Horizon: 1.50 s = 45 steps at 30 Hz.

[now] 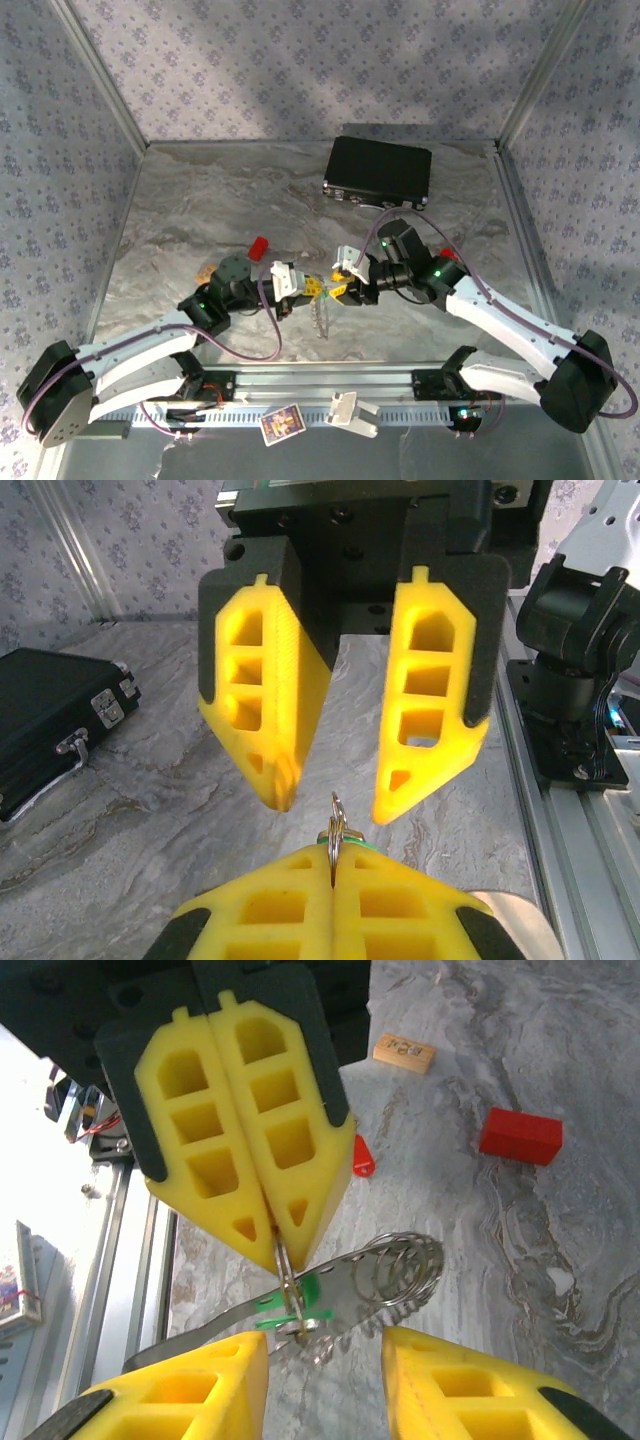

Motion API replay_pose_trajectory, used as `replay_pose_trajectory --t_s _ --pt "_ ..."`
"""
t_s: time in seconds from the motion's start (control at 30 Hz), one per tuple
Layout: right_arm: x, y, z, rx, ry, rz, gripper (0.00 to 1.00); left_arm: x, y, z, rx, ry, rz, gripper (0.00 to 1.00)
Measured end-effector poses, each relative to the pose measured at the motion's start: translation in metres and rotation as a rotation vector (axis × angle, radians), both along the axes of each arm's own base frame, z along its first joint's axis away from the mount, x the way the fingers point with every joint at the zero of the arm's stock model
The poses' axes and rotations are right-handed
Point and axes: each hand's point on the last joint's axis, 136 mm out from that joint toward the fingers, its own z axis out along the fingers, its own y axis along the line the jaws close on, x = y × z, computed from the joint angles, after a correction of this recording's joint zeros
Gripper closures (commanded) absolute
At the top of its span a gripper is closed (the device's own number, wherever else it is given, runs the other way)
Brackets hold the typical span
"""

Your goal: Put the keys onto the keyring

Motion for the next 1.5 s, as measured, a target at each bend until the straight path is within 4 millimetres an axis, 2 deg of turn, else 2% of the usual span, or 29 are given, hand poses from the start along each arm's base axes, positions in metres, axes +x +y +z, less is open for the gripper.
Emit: replay_pose_trajectory --t_s 0.13,0.3,0.47,0.5,0.83,1.0,1.1,1.17,1.27,1.4,1.5 --pt "0.003 0.003 0.006 0.027 -0.015 -0.006 0.78 0.0 0.0 0.001 -0.012 0.002 0.003 1.0" --pt "0.002 0.004 0.008 0.037 -0.008 0.005 0.84 0.0 0.0 0.006 -0.025 -0.01 0.005 1.0" --pt "-0.002 0.004 0.008 0.046 0.001 0.027 0.99 0.001 0.0 0.006 -0.028 -0.013 0.006 1.0" --pt "-0.002 0.003 0.008 0.045 0.005 0.028 1.0 0.001 0.0 0.006 -0.028 -0.013 0.009 1.0" --pt "-0.002 0.002 0.006 0.039 0.019 0.028 1.0 0.002 0.001 0.007 -0.029 -0.015 0.013 1.0" --pt "0.001 0.005 -0.01 -0.001 0.067 0.029 1.0 0.002 0.001 0.008 -0.033 -0.019 0.013 1.0" --pt "0.002 0.007 -0.011 -0.003 0.071 0.031 1.0 0.003 0.001 0.008 -0.032 -0.021 0.02 1.0" --pt "0.002 0.007 -0.009 0.003 0.064 0.031 0.84 0.004 0.001 0.01 -0.037 -0.026 0.025 1.0" --pt "0.002 0.004 0.0 0.025 0.039 0.025 0.75 0.004 0.002 0.015 -0.053 -0.04 0.028 1.0" --pt "-0.001 0.002 0.016 0.075 0.002 0.032 0.74 0.003 0.002 0.02 -0.078 -0.054 0.028 1.0" --pt "-0.003 0.005 0.02 0.096 0.001 0.046 0.75 0.003 0.002 0.02 -0.087 -0.05 0.029 1.0"
